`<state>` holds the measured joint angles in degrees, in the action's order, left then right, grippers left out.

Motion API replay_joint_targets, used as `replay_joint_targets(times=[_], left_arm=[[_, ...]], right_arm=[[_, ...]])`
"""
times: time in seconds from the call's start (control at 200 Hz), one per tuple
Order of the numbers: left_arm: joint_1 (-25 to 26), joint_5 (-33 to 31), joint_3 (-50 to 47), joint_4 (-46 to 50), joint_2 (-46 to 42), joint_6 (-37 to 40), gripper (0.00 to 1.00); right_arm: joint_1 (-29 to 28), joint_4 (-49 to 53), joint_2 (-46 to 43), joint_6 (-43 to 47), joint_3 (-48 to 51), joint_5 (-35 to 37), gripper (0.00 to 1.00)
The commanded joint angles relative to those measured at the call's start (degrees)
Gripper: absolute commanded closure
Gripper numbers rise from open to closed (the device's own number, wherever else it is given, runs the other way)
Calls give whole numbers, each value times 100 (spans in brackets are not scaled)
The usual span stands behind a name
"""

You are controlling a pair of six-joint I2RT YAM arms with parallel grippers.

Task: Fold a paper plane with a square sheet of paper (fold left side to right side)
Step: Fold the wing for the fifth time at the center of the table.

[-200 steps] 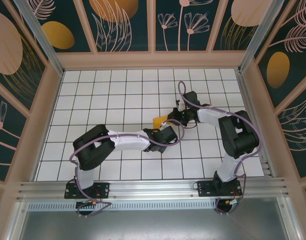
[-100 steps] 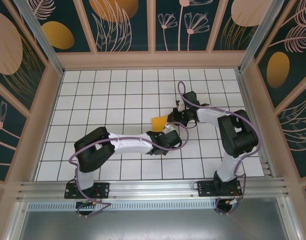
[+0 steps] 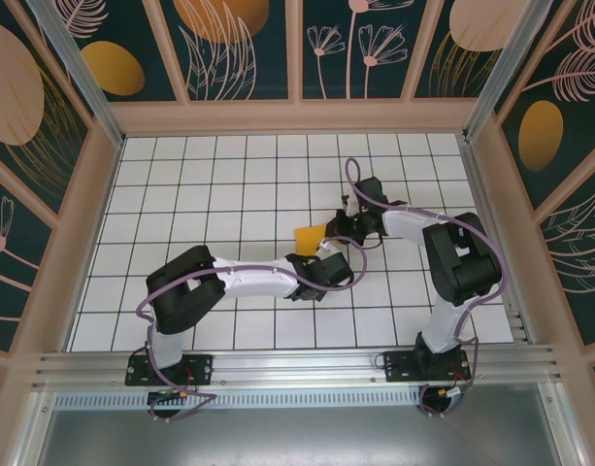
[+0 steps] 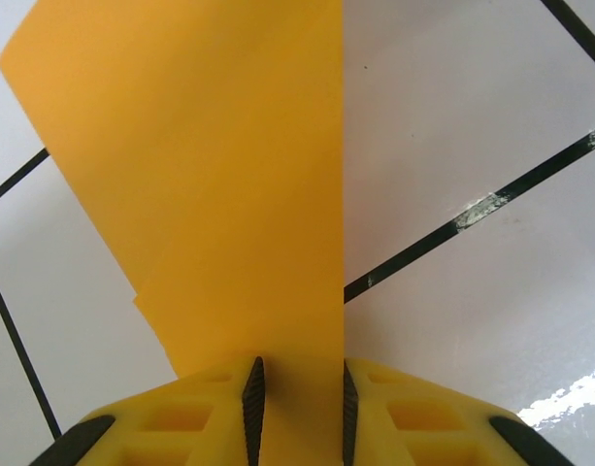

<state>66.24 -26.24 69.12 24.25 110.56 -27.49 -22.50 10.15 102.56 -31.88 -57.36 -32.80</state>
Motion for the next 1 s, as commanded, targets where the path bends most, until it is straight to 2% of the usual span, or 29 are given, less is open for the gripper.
replay_joint_targets(times=[0.0, 0.295, 0.636, 0.766, 0.821, 0.926, 0.996], left_arm=[[8, -151, 101, 153, 154, -88, 71], [3, -283, 108, 211, 254, -192, 72], [3, -312, 66, 198, 205, -231, 85], [-1, -267, 90, 121, 68, -162, 90], [-10, -169, 131, 90, 18, -115, 91], [-101, 141, 189, 28, -54, -56, 92], [-210, 427, 180, -45, -118, -29, 93]], right_arm=[[-35, 170, 88, 81, -167, -7, 98], [-35, 283, 58, 181, -178, -60, 98], [71, 105, -114, 164, -98, -208, 92], [272, 73, -433, 239, -9, -210, 84], [383, 9, -649, 261, 67, -223, 75], [631, -141, -1209, 261, 296, -184, 53], [860, -197, -1542, 268, 492, -193, 47]])
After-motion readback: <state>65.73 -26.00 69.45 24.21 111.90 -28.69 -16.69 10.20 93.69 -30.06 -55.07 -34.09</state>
